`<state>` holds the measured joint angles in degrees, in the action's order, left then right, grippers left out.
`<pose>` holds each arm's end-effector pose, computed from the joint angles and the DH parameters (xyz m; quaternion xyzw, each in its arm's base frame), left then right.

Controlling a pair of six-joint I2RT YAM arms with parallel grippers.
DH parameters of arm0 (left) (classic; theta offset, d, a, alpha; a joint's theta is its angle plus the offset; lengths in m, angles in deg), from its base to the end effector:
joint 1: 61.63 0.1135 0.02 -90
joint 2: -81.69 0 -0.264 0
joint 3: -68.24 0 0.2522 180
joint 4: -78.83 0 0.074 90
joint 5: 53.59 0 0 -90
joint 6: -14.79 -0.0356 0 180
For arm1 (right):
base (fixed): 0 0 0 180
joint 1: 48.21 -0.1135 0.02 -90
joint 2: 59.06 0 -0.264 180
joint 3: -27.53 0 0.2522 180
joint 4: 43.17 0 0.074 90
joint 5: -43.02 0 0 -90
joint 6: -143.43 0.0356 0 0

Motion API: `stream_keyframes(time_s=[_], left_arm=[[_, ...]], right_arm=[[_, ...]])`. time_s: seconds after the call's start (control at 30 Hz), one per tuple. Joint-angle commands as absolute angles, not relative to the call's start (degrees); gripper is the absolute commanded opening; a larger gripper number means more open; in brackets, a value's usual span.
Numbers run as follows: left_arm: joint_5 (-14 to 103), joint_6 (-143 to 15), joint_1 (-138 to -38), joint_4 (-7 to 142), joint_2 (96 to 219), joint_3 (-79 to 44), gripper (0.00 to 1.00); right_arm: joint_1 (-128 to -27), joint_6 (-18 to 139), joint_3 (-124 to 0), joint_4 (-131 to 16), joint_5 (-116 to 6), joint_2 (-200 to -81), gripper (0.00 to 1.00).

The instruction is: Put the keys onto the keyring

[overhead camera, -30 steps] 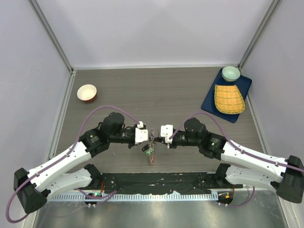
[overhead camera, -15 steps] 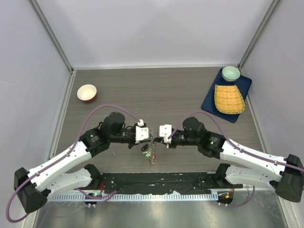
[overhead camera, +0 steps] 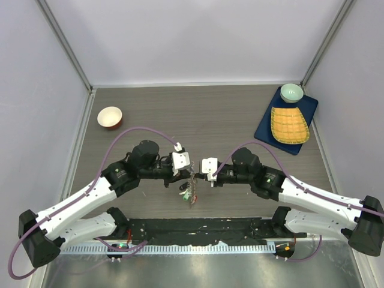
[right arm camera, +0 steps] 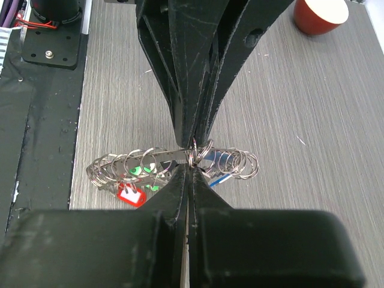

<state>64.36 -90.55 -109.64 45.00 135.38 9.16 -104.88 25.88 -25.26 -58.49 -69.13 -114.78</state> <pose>0.1264 -0.1654 0.2997 0.5430 0.6446 -0.3388 0.4182 0.1123 0.1952 0.2853 -0.6167 0.5144 0.2952 0.5175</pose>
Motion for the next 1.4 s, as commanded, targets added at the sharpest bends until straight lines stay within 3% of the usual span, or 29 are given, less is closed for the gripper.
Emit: stream_keyframes(time_s=[0.0,0.67,0.87,1.13,1.27,1.37], left_arm=[[63.31,-86.91,-109.89,48.54,135.05,6.31,0.0],[49.26,-67.48,-109.89,65.41,126.08,14.92,0.0],[38.9,-60.73,-109.89,80.95,118.71,25.11,0.0],[36.85,-54.65,-109.89,99.51,115.27,37.07,0.01],[32.73,-53.59,-109.89,102.25,113.87,39.88,0.08],[32.11,-53.68,-109.97,100.15,112.55,39.8,0.21]], right_arm=[[-105.25,25.31,-28.07,-55.96,-70.45,-113.55,0.01],[-105.17,25.13,-27.54,-56.23,-69.22,-115.31,0.01],[-105.25,26.45,-26.84,-53.59,-66.85,-115.57,0.01],[-105.25,26.54,-28.95,-52.36,-65.08,-116.8,0.01],[-105.25,25.92,-30.62,-53.94,-64.82,-118.21,0.01],[-105.25,25.66,-31.67,-55.26,-64.3,-118.82,0.01]])
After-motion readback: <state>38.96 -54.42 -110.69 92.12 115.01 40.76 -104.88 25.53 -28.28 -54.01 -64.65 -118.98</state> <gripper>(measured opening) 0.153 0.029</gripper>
